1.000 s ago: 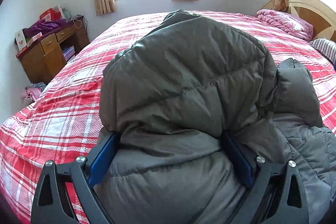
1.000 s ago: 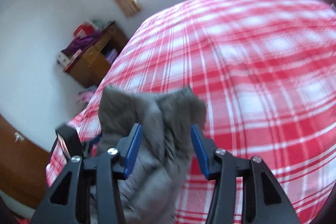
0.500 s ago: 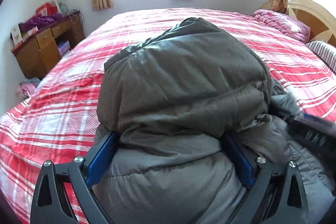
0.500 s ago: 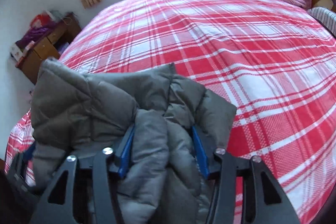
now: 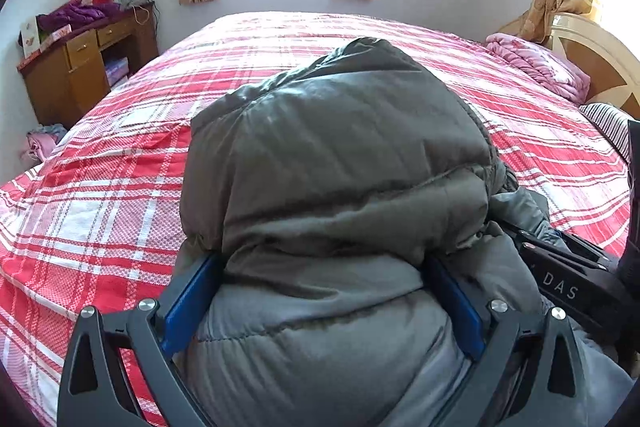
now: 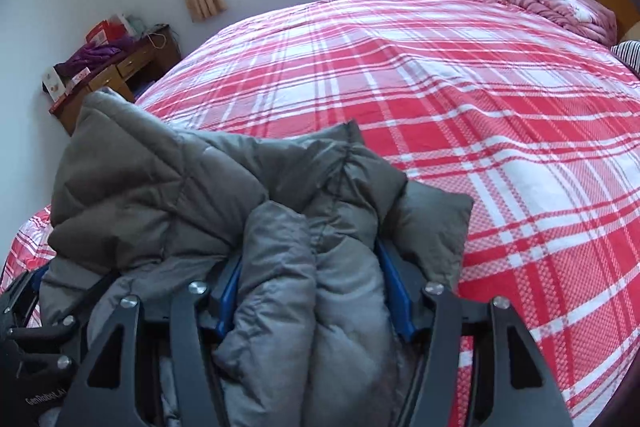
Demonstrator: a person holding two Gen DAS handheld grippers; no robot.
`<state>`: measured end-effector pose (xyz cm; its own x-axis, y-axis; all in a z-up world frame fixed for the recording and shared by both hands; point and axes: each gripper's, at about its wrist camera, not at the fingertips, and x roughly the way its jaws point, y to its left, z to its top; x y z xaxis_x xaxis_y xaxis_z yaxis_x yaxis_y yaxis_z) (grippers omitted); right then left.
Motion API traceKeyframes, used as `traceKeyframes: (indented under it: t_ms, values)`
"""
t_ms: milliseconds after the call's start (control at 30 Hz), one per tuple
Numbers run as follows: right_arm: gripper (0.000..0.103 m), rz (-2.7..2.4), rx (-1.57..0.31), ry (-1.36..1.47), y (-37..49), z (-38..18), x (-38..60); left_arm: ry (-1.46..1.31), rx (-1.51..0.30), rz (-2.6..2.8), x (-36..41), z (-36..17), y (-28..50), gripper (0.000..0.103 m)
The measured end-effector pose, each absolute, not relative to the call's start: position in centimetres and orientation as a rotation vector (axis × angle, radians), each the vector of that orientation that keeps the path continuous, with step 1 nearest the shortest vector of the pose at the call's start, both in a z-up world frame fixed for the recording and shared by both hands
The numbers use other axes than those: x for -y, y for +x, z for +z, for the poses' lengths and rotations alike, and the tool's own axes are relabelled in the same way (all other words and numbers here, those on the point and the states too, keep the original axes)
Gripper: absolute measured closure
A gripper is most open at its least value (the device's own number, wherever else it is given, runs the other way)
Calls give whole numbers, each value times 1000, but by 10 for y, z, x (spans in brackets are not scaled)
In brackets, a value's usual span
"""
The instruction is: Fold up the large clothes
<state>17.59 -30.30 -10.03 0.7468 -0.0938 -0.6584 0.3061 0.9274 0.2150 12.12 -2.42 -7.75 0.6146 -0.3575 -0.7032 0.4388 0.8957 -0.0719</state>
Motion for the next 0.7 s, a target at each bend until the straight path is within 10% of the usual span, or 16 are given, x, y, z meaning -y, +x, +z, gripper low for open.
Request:
traceKeyframes:
  t_ms: [700]
  values:
    - [61,72,-673,307,36,-52,253,208,-850,-477,34,-42,188,2]
